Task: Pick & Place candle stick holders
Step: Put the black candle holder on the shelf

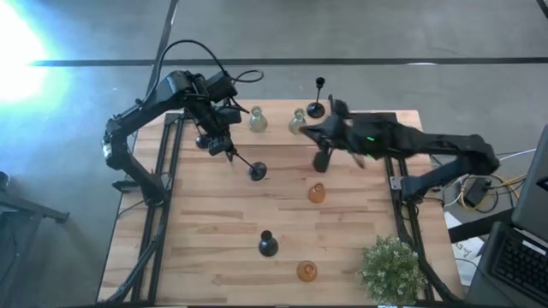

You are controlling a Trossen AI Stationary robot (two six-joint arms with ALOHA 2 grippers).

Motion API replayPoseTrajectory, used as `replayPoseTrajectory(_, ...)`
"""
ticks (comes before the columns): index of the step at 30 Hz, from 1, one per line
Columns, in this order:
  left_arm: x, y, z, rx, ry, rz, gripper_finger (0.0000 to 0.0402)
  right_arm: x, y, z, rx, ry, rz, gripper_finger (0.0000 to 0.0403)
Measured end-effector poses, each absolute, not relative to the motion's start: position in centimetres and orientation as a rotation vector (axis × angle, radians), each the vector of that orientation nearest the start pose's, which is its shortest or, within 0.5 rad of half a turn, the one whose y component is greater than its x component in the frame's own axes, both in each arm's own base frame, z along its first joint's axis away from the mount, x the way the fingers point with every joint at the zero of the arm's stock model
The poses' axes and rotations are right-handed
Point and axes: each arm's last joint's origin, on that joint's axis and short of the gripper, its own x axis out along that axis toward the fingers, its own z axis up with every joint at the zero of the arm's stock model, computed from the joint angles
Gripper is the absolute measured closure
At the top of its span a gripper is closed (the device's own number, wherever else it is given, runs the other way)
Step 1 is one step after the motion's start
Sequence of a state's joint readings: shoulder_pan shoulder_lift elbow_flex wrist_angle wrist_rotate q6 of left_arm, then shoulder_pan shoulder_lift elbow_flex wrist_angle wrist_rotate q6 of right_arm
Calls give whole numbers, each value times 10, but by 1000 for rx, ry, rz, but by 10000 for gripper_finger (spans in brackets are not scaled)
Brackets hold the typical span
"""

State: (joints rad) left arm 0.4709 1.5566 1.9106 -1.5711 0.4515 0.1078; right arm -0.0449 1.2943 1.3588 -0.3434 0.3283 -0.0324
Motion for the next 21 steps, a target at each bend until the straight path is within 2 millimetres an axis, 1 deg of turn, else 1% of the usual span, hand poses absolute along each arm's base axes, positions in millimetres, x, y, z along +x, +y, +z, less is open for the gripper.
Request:
replayPoseTrajectory(3,236,105,421,-449,1084,-43,386,302,-31,407,18,307,-301,394)
replayPoseTrajectory(5,236,104,421,-451,1084,-44,386,314,-36,403,65,338,-275,394)
replayPoseTrajectory(9,236,99,423,-440,1082,-58,386,333,-44,392,113,399,-238,392)
replayPoseTrajectory(11,235,97,423,-441,1080,-61,386,340,-46,389,153,408,-202,383)
replayPoseTrajectory(15,232,95,430,-452,1058,-48,386,351,-47,384,184,413,-164,343)
replayPoseTrajectory(17,231,93,435,-447,1039,-47,386,356,-48,380,196,424,-166,315)
replayPoseTrajectory(21,230,93,445,-433,1002,-44,386,366,-48,379,207,423,-163,260)
